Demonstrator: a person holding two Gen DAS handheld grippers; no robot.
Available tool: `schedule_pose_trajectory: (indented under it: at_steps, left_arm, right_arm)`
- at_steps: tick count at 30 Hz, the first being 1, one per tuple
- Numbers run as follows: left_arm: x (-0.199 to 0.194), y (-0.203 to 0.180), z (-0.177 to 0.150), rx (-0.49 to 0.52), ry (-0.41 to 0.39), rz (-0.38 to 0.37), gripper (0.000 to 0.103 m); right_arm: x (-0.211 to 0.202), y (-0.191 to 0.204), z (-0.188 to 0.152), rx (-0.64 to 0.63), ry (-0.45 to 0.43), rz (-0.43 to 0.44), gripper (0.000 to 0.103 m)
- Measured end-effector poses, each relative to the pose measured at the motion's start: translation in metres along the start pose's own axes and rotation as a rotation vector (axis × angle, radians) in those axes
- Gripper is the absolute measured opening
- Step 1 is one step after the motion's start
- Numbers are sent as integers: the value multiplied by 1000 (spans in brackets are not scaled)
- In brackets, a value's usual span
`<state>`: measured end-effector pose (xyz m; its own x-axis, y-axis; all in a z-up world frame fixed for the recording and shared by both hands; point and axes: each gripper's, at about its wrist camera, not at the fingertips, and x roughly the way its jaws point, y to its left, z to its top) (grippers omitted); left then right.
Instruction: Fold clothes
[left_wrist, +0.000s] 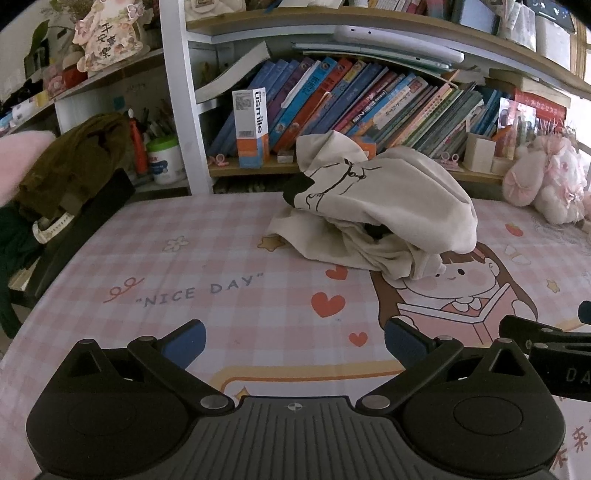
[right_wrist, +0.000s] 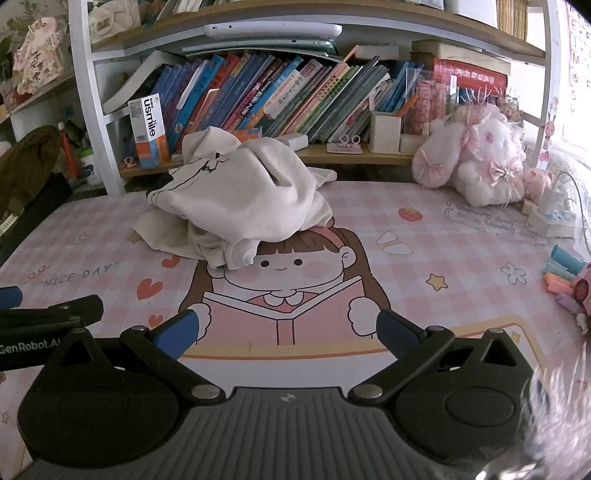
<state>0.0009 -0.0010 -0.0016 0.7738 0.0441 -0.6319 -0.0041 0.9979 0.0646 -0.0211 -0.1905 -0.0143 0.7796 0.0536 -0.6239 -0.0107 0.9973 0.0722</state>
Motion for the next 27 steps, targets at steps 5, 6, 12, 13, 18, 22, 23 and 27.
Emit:
schedule_pose_trajectory:
  at_steps: [5, 6, 12, 13, 18, 22, 23, 27]
  left_arm:
    - [-3, 3, 0, -7, -4, 5, 103]
    - [-4, 4, 0, -14, -4, 0, 103]
    - [-3, 8, -1, -50, 4, -65, 103]
    - [-4, 7, -1, -43, 0, -62, 103]
    - [-4, 6, 1, -12, -17, -45, 103]
    - [-1, 8, 0, 11, -5, -41, 103]
    - [-1, 8, 0, 16, -3, -40, 103]
    - [1, 12, -2, 34, 9, -55, 103]
  right_arm:
    - [0, 1, 0, 2, 6, 10, 103]
    - [0, 1, 0, 5, 7, 16, 103]
    - [-1, 1, 0, 47, 26, 23, 103]
    - [-2, 2, 0, 49, 28, 23, 103]
    - [-2, 5, 0, 52, 26, 30, 103]
    - [-1, 9, 0, 53, 26, 11, 103]
    - [-1, 11, 0, 53, 26, 1, 103]
    - [0, 15, -1, 65, 38, -20, 103]
